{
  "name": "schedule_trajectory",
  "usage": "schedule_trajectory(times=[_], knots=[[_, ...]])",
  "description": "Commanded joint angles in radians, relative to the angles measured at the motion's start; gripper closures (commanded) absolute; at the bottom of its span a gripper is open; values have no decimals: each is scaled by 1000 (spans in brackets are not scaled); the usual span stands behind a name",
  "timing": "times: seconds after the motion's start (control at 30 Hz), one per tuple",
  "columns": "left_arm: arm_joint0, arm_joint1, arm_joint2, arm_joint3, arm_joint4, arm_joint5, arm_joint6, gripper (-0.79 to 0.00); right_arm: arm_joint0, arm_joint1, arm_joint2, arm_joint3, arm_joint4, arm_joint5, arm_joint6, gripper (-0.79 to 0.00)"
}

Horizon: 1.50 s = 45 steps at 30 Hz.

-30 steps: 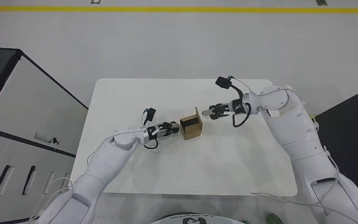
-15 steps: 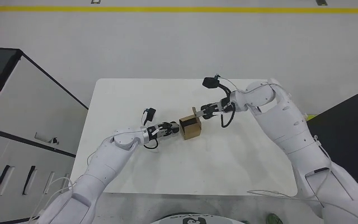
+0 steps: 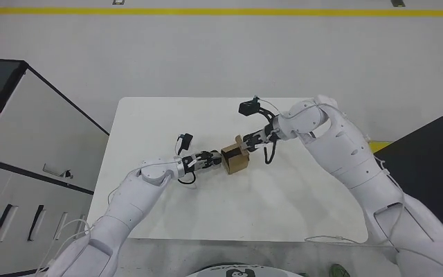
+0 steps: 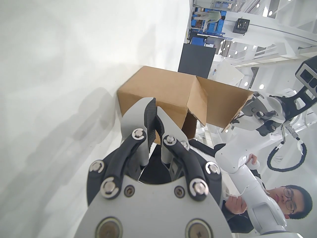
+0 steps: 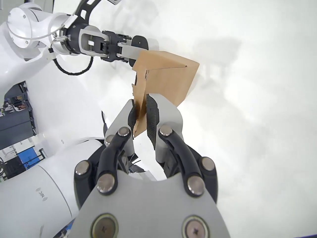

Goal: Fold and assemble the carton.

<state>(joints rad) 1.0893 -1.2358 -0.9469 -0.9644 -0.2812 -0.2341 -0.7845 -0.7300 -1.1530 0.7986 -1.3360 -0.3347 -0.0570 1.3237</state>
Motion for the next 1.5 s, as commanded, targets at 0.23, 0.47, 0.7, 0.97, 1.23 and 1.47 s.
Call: schedule_trajectory(times=[0.23, 0.47, 0.7, 0.97, 1.23, 1.47], knots=[[0, 0, 0, 0, 0, 0, 0, 0, 63, -32, -96, 4, -79, 29, 13, -135], [0, 0, 0, 0, 0, 0, 0, 0, 112, -63, -167, 21, -120, 42, 28, -132], [0, 0, 0, 0, 0, 0, 0, 0, 153, -99, -236, 47, -156, 57, 38, -126], [0, 0, 0, 0, 0, 0, 0, 0, 175, -132, -291, 75, -192, 60, 45, -92], [0, 0, 0, 0, 0, 0, 0, 0, 181, -154, -317, 91, -221, 68, 37, -102], [0, 0, 0, 0, 0, 0, 0, 0, 182, -169, -334, 94, -254, 75, 38, -92]])
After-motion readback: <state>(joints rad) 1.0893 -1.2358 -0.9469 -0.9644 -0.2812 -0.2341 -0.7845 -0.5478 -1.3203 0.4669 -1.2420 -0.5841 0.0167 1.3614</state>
